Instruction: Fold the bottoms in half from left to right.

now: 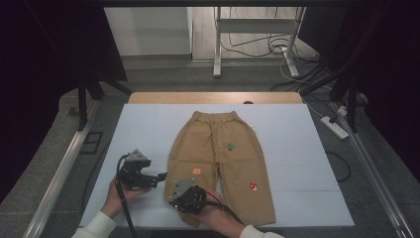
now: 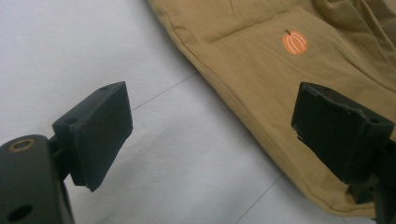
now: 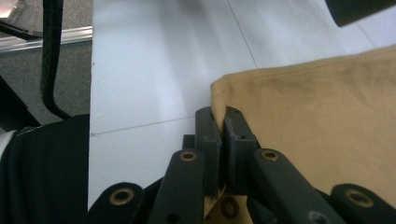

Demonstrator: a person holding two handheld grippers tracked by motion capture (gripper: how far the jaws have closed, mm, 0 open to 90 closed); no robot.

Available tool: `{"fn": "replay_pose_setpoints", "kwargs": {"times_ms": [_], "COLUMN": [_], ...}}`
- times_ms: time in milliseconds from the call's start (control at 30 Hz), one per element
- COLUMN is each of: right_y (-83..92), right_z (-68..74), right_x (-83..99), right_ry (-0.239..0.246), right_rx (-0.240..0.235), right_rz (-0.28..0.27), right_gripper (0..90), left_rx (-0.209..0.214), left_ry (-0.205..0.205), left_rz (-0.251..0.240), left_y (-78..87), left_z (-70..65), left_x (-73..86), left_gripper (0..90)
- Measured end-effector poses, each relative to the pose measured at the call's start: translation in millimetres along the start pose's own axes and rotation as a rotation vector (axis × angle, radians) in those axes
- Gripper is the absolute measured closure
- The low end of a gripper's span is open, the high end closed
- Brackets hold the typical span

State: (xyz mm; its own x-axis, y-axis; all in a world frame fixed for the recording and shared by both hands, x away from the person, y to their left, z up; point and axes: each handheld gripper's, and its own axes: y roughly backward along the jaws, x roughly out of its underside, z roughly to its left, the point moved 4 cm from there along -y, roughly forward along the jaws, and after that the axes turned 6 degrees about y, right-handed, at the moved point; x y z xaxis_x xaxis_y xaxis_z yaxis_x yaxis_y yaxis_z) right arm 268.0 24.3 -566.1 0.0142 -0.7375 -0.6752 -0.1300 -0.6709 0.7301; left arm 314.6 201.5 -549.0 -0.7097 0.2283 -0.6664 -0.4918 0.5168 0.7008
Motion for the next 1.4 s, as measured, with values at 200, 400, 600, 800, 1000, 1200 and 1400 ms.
{"fn": "replay_pose_setpoints", "kwargs": {"times_ms": [200, 400, 600, 800, 1000, 1200, 1400], "right_y": [11.6, 25.8, 31.4, 30.9, 30.5, 31.4, 31.6], "right_z": [-3.9, -4.1, -5.1, -5.4, -5.2, -5.0, -4.9], "right_x": [0.3, 3.5, 7.7, 7.5, 7.6, 7.2, 7.1], "right_ry": [-0.020, -0.035, -0.042, -0.038, -0.037, -0.037, -0.039], "right_rx": [-0.015, -0.017, -0.020, -0.023, -0.023, -0.024, -0.025], "right_rz": [-0.030, -0.062, -0.074, -0.075, -0.073, -0.077, -0.079], "right_gripper": [86.3, 86.3, 86.3, 86.2, 86.2, 86.2, 86.2], "left_rx": [-0.005, -0.009, -0.008, -0.001, 0.010, 0.009, 0.008], "left_ry": [0.005, 0.009, 0.014, 0.022, -0.001, -0.008, -0.016], "left_rz": [-0.007, -0.012, -0.014, -0.034, -0.025, -0.002, 0.027], "left_y": [1.2, 1.5, 0.4, -4.9, -18.1, -35.4, -45.8], "left_z": [1.4, 1.7, 2.1, 1.7, 0.8, 0.1, 2.4], "left_x": [-0.4, -0.6, -4.7, -23.7, -45.6, -62.2, -71.8], "left_gripper": [12.1, 12.1, 12.2, 12.3, 14.0, 14.1, 14.1]}}
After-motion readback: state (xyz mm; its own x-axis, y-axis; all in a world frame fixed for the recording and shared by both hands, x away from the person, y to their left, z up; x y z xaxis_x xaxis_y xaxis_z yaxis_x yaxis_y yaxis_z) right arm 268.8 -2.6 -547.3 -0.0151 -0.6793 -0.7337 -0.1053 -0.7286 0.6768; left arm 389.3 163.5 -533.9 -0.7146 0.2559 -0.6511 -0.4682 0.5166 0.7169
